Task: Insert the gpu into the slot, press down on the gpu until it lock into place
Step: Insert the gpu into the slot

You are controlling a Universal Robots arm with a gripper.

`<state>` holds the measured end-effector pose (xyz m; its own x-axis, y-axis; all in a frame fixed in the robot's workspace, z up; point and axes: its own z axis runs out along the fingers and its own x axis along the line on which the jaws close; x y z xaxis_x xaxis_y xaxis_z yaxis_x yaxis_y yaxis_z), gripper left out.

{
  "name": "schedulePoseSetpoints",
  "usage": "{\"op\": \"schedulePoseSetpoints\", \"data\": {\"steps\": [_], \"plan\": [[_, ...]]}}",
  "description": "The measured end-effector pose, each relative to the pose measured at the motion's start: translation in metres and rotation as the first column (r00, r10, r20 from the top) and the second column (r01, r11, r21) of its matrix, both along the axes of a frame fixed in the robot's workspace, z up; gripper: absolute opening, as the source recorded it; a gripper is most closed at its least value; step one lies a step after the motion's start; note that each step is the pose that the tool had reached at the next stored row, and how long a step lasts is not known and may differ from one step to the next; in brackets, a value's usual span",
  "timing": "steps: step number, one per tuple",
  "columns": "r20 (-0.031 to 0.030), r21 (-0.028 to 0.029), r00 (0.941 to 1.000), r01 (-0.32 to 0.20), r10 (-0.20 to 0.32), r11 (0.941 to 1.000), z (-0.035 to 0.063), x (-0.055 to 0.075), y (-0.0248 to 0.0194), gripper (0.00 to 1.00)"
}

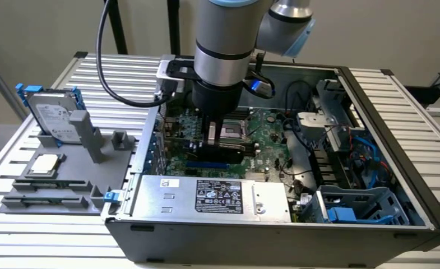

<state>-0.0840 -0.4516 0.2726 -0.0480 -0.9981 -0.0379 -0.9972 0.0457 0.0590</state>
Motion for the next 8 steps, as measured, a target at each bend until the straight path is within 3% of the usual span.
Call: {"op": "schedulePoseSetpoints", "data": {"steps": [8], "plan": [[0.0001,0.0002,1.0000,-0.006,0.006,1.0000,-0.0013,0.0000,0.0002,0.26]]}}
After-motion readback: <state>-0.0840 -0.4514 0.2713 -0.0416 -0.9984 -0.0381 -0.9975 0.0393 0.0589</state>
